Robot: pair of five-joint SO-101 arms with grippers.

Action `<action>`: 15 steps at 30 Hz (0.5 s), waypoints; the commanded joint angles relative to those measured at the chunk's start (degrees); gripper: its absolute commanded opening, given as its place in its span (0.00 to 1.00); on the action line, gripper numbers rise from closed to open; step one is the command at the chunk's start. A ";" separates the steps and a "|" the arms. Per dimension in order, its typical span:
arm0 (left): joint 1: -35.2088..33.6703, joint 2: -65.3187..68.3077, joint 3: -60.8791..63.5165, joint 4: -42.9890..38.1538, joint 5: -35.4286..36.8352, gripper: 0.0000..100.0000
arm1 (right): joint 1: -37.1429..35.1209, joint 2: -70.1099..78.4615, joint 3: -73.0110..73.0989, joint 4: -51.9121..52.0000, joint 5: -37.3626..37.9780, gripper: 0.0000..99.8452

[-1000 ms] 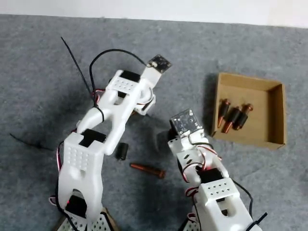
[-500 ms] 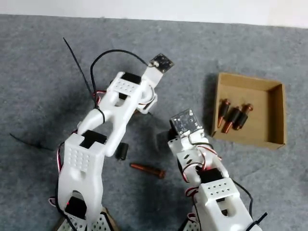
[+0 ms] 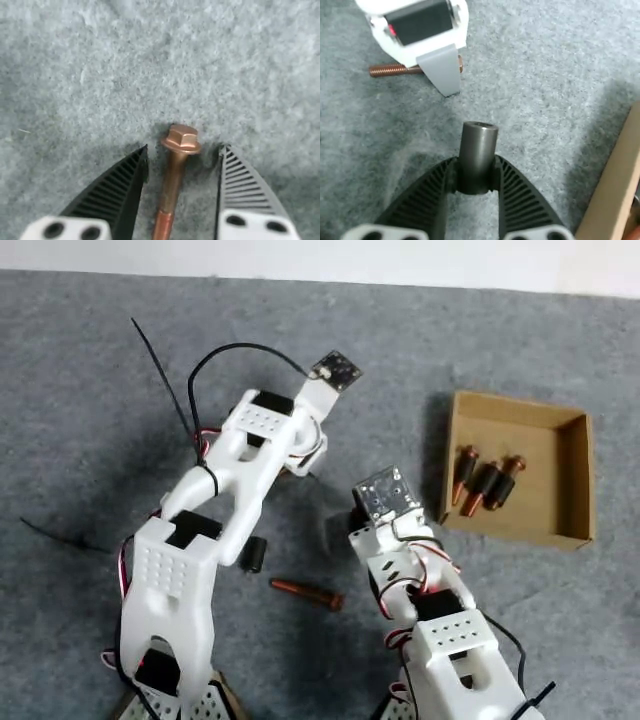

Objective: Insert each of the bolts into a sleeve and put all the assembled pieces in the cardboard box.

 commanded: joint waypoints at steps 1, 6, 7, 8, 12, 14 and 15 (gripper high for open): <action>0.04 0.75 -0.75 -2.55 -0.53 0.21 | 0.84 -1.01 -0.57 -1.36 0.62 0.01; 0.04 0.75 -0.66 -2.55 -3.87 0.21 | 0.84 -1.01 -0.57 -1.36 0.62 0.01; 0.31 0.75 -0.66 -2.55 -5.80 0.21 | 0.84 -1.01 -0.57 -1.36 0.62 0.01; 0.31 0.75 -0.57 -2.55 -7.03 0.21 | 0.84 -1.01 -0.57 -1.36 0.62 0.01; 0.31 0.75 -0.57 -2.46 -6.95 0.21 | 0.84 -1.01 -0.57 -1.36 0.62 0.01; 0.31 0.75 -1.01 -1.05 -6.95 0.21 | 0.84 -1.01 -0.57 -1.36 0.62 0.01; 0.31 0.75 -1.10 -0.26 -6.95 0.21 | 0.84 -1.01 -0.57 -1.36 0.62 0.01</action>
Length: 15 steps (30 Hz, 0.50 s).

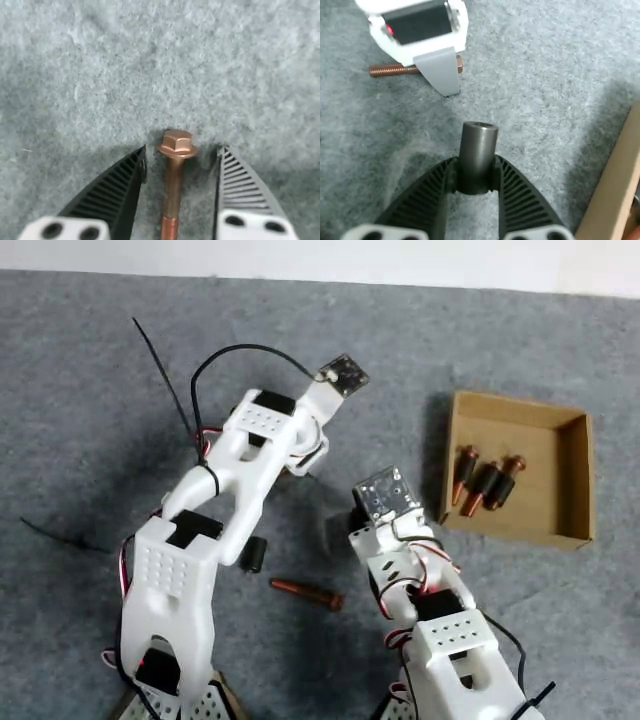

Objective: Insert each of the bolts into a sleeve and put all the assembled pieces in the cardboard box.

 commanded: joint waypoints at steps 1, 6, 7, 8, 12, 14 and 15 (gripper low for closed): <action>0.22 0.92 -1.10 0.62 -0.53 0.21 | 0.84 -1.01 -0.57 -1.36 0.62 0.01; -1.01 1.01 -4.09 6.51 -0.53 0.21 | 0.84 -1.01 -0.57 -1.36 0.62 0.01; -1.54 1.01 -4.26 7.12 -0.62 0.21 | 0.84 -1.10 -0.57 -1.36 0.62 0.01; -1.89 1.01 -4.44 7.56 -0.62 0.21 | 0.84 -1.10 -0.57 -1.36 0.62 0.01; -2.33 1.01 -4.53 8.44 -0.88 0.21 | 0.84 -1.19 -0.57 -1.36 0.62 0.01; -2.33 1.01 -4.53 8.70 -0.88 0.21 | 0.84 -1.10 -0.57 -1.45 0.62 0.01; -2.33 1.01 -4.53 8.79 -0.88 0.21 | 0.84 -1.19 -0.57 -1.45 0.62 0.01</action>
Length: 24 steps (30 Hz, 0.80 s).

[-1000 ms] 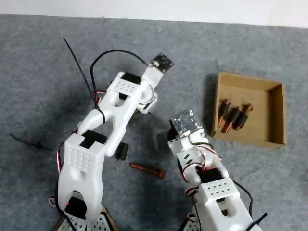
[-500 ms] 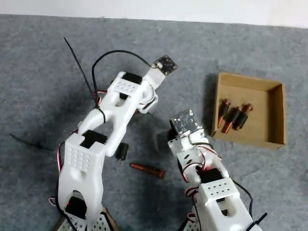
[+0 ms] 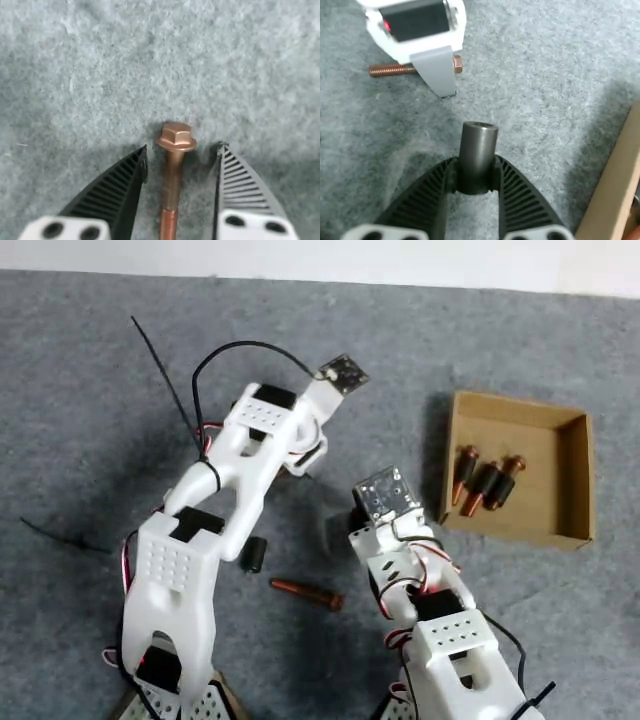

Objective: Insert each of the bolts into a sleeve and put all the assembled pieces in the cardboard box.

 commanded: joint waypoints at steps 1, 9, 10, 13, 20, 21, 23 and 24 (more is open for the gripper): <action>-1.63 0.22 -0.75 1.67 -0.62 0.21 | 0.84 -1.19 -0.57 -1.45 0.62 0.01; -1.63 0.22 -0.75 1.67 -0.70 0.02 | 0.84 -1.10 -0.57 -1.45 0.62 0.01; -1.63 0.22 -0.66 1.58 -0.70 0.00 | 0.84 -1.10 -0.57 -1.45 0.62 0.01; -1.63 0.22 -0.66 1.67 -0.70 0.04 | 0.84 -1.10 -0.57 -1.45 0.62 0.01; -1.54 -0.40 0.04 3.43 -0.70 0.01 | 0.84 -1.10 -0.57 -1.45 0.62 0.01; -1.54 -0.48 -0.13 4.22 -0.70 0.01 | 0.84 -1.10 -0.57 -1.45 0.62 0.01; -1.63 -1.89 0.40 4.48 -0.70 0.01 | 0.84 -1.19 -0.57 -1.45 0.62 0.01; -1.71 -3.38 1.19 4.31 -0.79 0.01 | 0.84 -1.19 -0.57 -1.45 0.62 0.01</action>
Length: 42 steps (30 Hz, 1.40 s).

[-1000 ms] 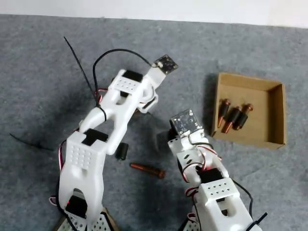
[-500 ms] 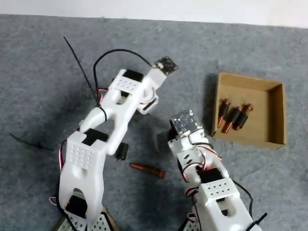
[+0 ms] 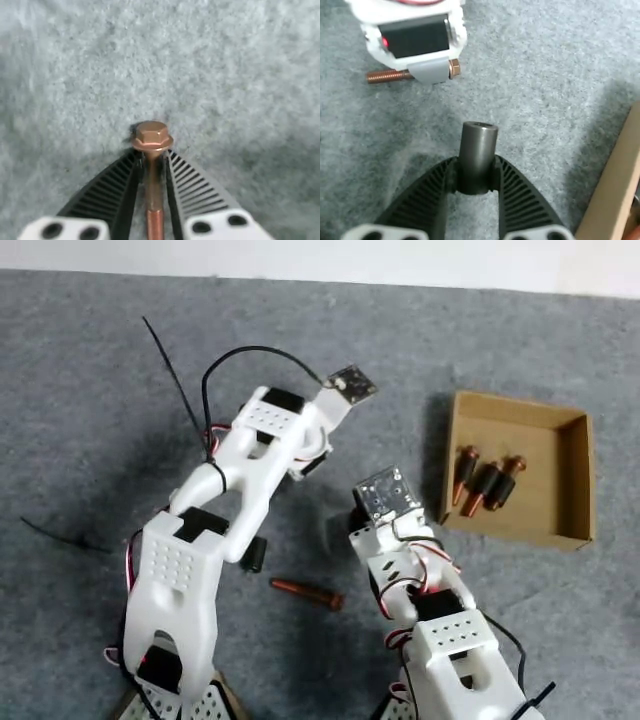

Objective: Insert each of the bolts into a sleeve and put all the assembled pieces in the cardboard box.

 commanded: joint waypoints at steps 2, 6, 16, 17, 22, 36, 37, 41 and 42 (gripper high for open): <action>-2.51 -6.81 5.49 0.70 -0.44 0.01 | 0.84 -1.19 -0.57 -1.45 0.62 0.01; -2.86 -18.51 20.35 -10.46 -0.18 0.01 | 0.84 -1.10 -0.57 -1.45 0.62 0.01; -5.76 -57.19 66.77 -51.96 8.18 0.01 | 0.66 -1.10 -0.48 -1.45 0.62 0.01; -6.73 -60.26 70.02 -55.30 8.88 0.01 | 0.66 -1.10 -0.48 -1.45 0.62 0.01; -8.48 -71.16 81.27 -66.29 9.05 0.01 | 0.66 -1.10 -0.48 -1.45 0.62 0.01; -10.95 -90.51 102.46 -91.25 9.32 0.01 | 0.57 -1.19 -0.48 -1.54 0.62 0.01; -10.95 -92.70 103.78 -91.87 9.32 0.01 | 0.57 -1.19 -0.48 -1.54 0.62 0.01; -11.03 -101.85 108.62 -92.22 9.32 0.01 | 0.57 -1.19 -0.48 -1.54 0.53 0.01; -11.03 -104.31 109.85 -92.22 9.32 0.01 | 0.57 -1.19 -0.48 -1.54 0.53 0.01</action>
